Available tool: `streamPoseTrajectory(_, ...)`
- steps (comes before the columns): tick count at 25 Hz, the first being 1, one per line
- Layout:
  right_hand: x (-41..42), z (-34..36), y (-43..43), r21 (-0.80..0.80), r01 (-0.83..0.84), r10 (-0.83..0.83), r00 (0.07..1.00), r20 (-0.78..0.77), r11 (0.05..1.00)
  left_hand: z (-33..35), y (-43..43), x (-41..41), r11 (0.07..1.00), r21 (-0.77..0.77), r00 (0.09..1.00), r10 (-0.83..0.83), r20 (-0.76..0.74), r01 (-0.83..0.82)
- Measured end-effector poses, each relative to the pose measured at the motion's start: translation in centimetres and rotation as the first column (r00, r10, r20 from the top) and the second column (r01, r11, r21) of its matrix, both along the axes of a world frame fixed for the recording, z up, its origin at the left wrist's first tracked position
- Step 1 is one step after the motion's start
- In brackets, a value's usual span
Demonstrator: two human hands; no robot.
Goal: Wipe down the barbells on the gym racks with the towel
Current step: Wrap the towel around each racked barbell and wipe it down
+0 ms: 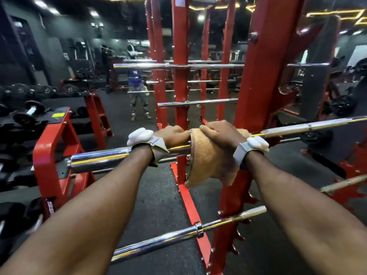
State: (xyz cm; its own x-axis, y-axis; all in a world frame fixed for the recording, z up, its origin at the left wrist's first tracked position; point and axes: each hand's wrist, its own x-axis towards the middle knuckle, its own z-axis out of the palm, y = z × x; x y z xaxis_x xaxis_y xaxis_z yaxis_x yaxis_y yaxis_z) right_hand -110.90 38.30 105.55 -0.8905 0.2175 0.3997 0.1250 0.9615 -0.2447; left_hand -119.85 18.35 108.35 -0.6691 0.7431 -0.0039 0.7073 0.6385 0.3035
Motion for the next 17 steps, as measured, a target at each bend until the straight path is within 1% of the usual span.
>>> streamPoseTrajectory(2, -1.2, 1.1, 1.8, -0.142, -0.053, 0.08, 0.979, 0.188, 0.988, -0.5, 2.4, 0.1, 0.997, -0.069, 0.999, 0.029, 0.035, -0.026)
streamPoseTrajectory(3, -1.9, 1.5, 2.2, -0.143, -0.07, 0.109, 0.953, 0.282, 0.987, -0.8, 3.1, 0.3, 0.995, -0.09, 0.999, 0.048, 0.011, -0.047)
streamPoseTrajectory(4, -2.3, 1.8, 2.1, -0.142, -0.085, 0.131, 0.924, 0.358, 0.986, -1.0, 3.4, 0.9, 0.99, -0.098, 0.994, 0.103, -0.023, -0.104)
streamPoseTrajectory(6, -2.3, 2.3, 2.0, -0.175, -0.089, 0.153, 0.904, 0.4, 0.98, -1.1, 3.6, 1.3, 0.975, -0.104, 0.976, 0.181, -0.123, -0.194)
streamPoseTrajectory(7, -1.8, 2.4, 1.9, -0.255, -0.06, 0.157, 0.912, 0.38, 0.965, -1.3, 3.6, 1.4, 0.972, -0.119, 0.972, 0.183, -0.144, -0.201)
streamPoseTrajectory(8, -1.0, 2.4, 1.6, -0.305, -0.042, 0.142, 0.938, 0.317, 0.952, -1.5, 3.6, 1.4, 0.974, -0.126, 0.974, 0.17, -0.15, -0.189)
streamPoseTrajectory(9, -0.2, 1.6, 1.1, -0.284, -0.026, 0.087, 0.975, 0.205, 0.958, -1.5, 3.4, 1.3, 0.975, -0.124, 0.976, 0.167, -0.136, -0.184)
streamPoseTrajectory(10, 0.8, 0.5, 0.6, -0.172, 0.006, 0.005, 0.998, 0.059, 0.985, -1.4, 3.4, 1.4, 0.98, -0.1, 0.979, 0.159, -0.127, -0.173)
streamPoseTrajectory(11, 1.5, -0.9, -0.1, -0.019, 0.076, -0.078, 0.992, -0.103, 0.997, -1.3, 3.3, 1.4, 0.982, -0.086, 0.979, 0.157, -0.126, -0.169)
streamPoseTrajectory(12, 2.3, -2.2, -1.0, 0.093, 0.154, -0.127, 0.959, -0.252, 0.984, -1.1, 3.2, 1.6, 0.984, -0.081, 0.98, 0.149, -0.13, -0.161)
streamPoseTrajectory(13, 2.7, -3.7, -1.8, 0.151, 0.208, -0.149, 0.933, -0.328, 0.966, -1.0, 3.2, 1.8, 0.985, -0.085, 0.981, 0.139, -0.132, -0.151)
streamPoseTrajectory(15, 3.5, -5.9, -3.2, 0.17, 0.275, -0.181, 0.885, -0.428, 0.946, -0.7, 3.3, 2.1, 0.982, -0.126, 0.979, 0.115, -0.171, -0.137)
streamPoseTrajectory(17, 3.2, -5.6, -2.6, 0.201, 0.233, -0.117, 0.878, -0.465, 0.951, -0.8, 3.3, 1.9, 0.978, -0.135, 0.976, 0.135, -0.17, -0.159)
